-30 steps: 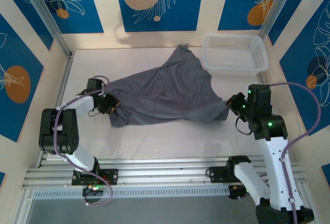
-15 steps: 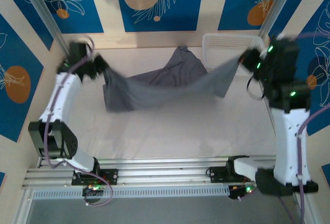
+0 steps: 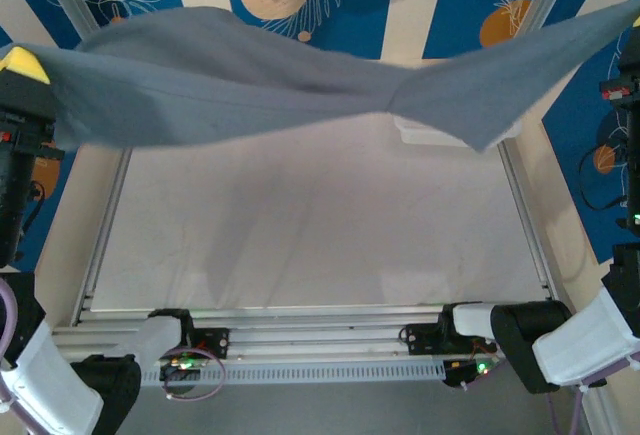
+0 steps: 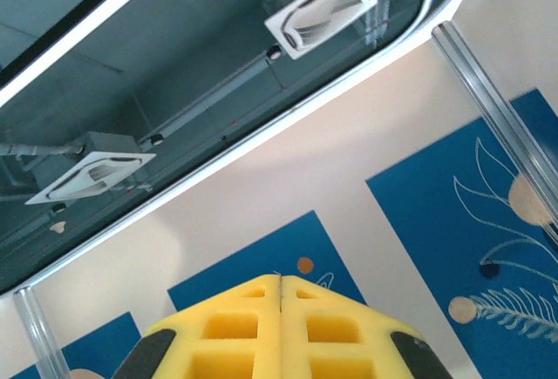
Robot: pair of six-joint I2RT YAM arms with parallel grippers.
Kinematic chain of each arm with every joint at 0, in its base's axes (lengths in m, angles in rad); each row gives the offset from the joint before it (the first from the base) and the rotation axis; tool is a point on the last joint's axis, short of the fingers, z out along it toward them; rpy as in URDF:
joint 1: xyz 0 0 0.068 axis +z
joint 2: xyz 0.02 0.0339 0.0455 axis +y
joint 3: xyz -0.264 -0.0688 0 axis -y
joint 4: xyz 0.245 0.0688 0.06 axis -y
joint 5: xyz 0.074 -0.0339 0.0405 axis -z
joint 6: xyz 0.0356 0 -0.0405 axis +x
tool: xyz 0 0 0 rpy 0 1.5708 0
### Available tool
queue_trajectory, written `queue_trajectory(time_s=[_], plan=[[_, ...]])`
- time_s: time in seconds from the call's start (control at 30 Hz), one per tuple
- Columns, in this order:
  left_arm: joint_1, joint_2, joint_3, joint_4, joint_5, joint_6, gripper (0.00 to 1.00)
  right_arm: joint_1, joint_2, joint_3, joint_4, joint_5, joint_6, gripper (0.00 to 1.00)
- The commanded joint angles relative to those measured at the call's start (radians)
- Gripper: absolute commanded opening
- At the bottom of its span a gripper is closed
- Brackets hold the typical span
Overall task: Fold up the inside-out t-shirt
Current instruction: Flatten out the T-shirt at the center of the table.
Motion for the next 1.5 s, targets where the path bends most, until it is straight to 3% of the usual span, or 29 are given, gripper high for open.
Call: queue_trajectory(time_s=[0.0, 0.37, 0.53, 0.73, 0.9, 1.03, 1.17, 1.27, 1.37, 1.47], plan=[[0.012, 0.041, 0.02, -0.057, 0.017, 0.017, 0.0, -0.004, -0.003, 0.031, 0.085, -0.043, -0.056, 0.0], [0.011, 0.048, 0.064, -0.06, 0.036, -0.011, 0.0, -0.004, 0.019, 0.04, 0.108, -0.036, -0.002, 0.0], [0.012, 0.174, -0.006, -0.114, -0.013, 0.014, 0.0, -0.004, 0.181, 0.03, 0.09, -0.06, -0.036, 0.0], [0.012, 0.322, -0.229, 0.099, -0.032, 0.036, 0.0, -0.006, 0.475, 0.157, 0.07, -0.102, -0.08, 0.0], [0.011, 0.497, -0.058, 0.141, 0.009, 0.021, 0.0, -0.013, 0.691, 0.417, 0.122, -0.176, -0.012, 0.0], [0.012, 0.553, 0.206, 0.056, -0.007, 0.08, 0.0, -0.034, 0.644, 0.4, 0.235, -0.228, 0.047, 0.0], [0.012, 0.529, 0.262, 0.056, -0.009, 0.091, 0.0, -0.073, 0.57, 0.374, 0.218, -0.284, 0.135, 0.0], [0.011, 0.489, 0.149, 0.073, 0.003, 0.083, 0.0, -0.084, 0.54, 0.32, 0.154, -0.324, 0.159, 0.0], [0.012, 0.414, -0.12, 0.192, 0.018, 0.096, 0.0, -0.09, 0.537, 0.249, 0.018, -0.386, 0.135, 0.0], [0.012, 0.34, -0.406, 0.31, 0.018, 0.145, 0.0, -0.094, 0.54, 0.118, -0.172, -0.585, 0.048, 0.0]])
